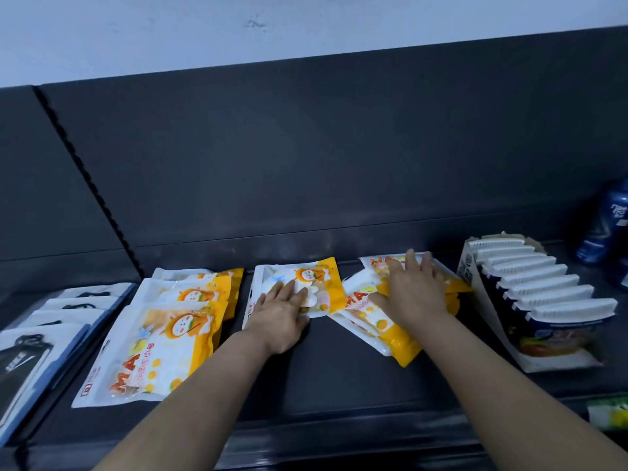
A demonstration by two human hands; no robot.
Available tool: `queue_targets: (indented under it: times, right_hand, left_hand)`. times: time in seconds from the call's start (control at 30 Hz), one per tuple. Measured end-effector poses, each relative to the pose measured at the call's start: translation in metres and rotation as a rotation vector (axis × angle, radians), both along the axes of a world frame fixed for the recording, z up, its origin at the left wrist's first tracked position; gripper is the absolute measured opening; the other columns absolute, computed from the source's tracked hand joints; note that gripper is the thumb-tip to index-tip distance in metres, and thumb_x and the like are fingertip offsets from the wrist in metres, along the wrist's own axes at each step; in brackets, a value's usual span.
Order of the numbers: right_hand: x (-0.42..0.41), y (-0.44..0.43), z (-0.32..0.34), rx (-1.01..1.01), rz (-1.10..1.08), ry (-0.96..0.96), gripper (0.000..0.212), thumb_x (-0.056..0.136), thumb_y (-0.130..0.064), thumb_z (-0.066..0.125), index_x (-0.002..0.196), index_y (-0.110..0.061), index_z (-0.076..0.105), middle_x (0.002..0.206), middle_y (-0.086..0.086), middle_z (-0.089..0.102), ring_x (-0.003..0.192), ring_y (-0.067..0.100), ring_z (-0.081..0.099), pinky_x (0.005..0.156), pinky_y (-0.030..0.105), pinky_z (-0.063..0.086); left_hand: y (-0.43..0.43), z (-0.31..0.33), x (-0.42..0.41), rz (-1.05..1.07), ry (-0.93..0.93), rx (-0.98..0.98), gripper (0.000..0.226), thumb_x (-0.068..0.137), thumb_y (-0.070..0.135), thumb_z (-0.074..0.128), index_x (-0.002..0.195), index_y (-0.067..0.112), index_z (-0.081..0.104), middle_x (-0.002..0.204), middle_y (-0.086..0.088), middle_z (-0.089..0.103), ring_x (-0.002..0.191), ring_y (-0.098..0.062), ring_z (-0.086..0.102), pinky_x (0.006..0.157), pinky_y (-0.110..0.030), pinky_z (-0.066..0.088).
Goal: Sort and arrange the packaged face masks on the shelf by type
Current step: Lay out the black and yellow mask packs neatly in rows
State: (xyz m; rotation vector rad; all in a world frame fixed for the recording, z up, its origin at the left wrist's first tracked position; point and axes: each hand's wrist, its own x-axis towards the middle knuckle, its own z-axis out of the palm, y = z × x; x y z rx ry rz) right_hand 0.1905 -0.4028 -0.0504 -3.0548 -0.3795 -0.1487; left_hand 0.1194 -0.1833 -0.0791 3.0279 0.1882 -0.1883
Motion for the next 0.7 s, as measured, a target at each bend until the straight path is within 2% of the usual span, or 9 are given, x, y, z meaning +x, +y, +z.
queue_targets:
  times: [0.07,0.13,0.23,0.33,0.43,0.5,0.6,0.67,0.7]
  right_hand:
    - [0.01,0.001,-0.004,-0.007,-0.065,0.122,0.077,0.088,-0.057,0.049,0.146,-0.012,0.024,0.151,0.022,0.025,0.137,0.043,0.023,0.106,0.05,0.031]
    - [0.012,0.002,-0.004,0.001,-0.063,0.161,0.057,0.094,-0.033,0.046,0.141,-0.007,0.03,0.14,0.021,0.041,0.127,0.038,0.041,0.098,0.044,0.042]
    - [0.008,-0.005,0.001,0.015,0.02,-0.006,0.034,0.093,-0.009,0.042,0.126,-0.01,0.048,0.121,0.011,0.059,0.107,0.027,0.06,0.082,0.034,0.049]
    - [0.001,-0.016,-0.002,0.212,0.114,-0.18,0.048,0.09,0.001,0.038,0.135,-0.015,0.043,0.127,0.009,0.057,0.109,0.027,0.06,0.082,0.034,0.048]
    - [-0.012,-0.022,-0.01,0.438,0.315,-0.207,0.064,0.083,0.013,0.04,0.14,-0.015,0.043,0.144,0.007,0.047,0.134,0.022,0.043,0.103,0.03,0.038]
    - [-0.021,-0.027,-0.017,0.47,0.472,-0.116,0.069,0.079,0.016,0.039,0.141,-0.015,0.042,0.147,0.005,0.041,0.141,0.017,0.031,0.114,0.029,0.023]
    - [-0.028,-0.035,-0.029,0.517,0.556,-0.032,0.077,0.069,0.014,0.04,0.14,-0.016,0.043,0.148,0.003,0.039,0.141,0.01,0.021,0.119,0.035,0.015]
    - [-0.028,-0.036,-0.033,0.508,0.505,-0.128,0.068,0.077,0.0,0.046,0.142,-0.018,0.04,0.147,0.006,0.041,0.141,0.013,0.02,0.117,0.036,0.017]
    - [-0.028,-0.033,-0.032,0.458,0.447,-0.167,0.061,0.087,-0.019,0.045,0.146,-0.02,0.031,0.151,0.006,0.037,0.144,0.016,0.017,0.117,0.036,0.015]
  left_hand:
    - [-0.003,-0.002,0.001,0.036,-0.004,0.008,0.06,0.098,0.043,0.035,0.153,0.031,0.013,0.162,-0.001,-0.001,0.149,-0.025,-0.006,0.119,-0.049,0.005]
    - [-0.004,-0.002,0.003,0.05,-0.006,-0.007,0.061,0.098,0.046,0.036,0.153,0.033,0.013,0.162,-0.001,0.001,0.149,-0.025,-0.004,0.119,-0.05,0.007]
    - [-0.003,0.004,0.006,0.051,0.025,-0.005,0.066,0.095,0.053,0.039,0.152,0.033,0.013,0.162,0.0,0.002,0.149,-0.024,-0.002,0.119,-0.05,0.008]
    - [-0.008,0.009,0.009,0.099,0.015,-0.121,0.078,0.09,0.063,0.041,0.153,0.03,0.01,0.162,0.001,0.001,0.149,-0.022,-0.002,0.119,-0.05,0.009]
    - [-0.019,0.013,0.012,0.103,-0.413,-0.287,0.104,0.079,0.06,0.063,0.154,0.02,0.002,0.162,-0.002,-0.001,0.149,-0.02,-0.001,0.12,-0.044,0.011]
    - [-0.024,0.017,0.017,0.014,-0.632,-0.187,0.108,0.075,0.049,0.074,0.154,0.022,0.004,0.162,-0.001,0.002,0.149,-0.019,0.0,0.12,-0.041,0.009]
    - [-0.037,0.021,0.029,-0.27,-0.593,0.085,0.078,0.075,0.03,0.075,0.145,0.033,0.038,0.153,0.006,0.037,0.145,-0.015,0.025,0.117,-0.049,0.004]
    - [-0.038,0.022,0.033,-0.393,-0.623,0.17,0.059,0.064,0.02,0.082,0.12,0.029,0.066,0.123,0.009,0.066,0.119,-0.011,0.06,0.113,-0.05,0.018]
    - [-0.035,0.023,0.032,-0.39,-0.654,0.186,0.058,0.055,0.021,0.086,0.11,0.026,0.071,0.113,0.008,0.071,0.106,-0.012,0.067,0.108,-0.05,0.03]
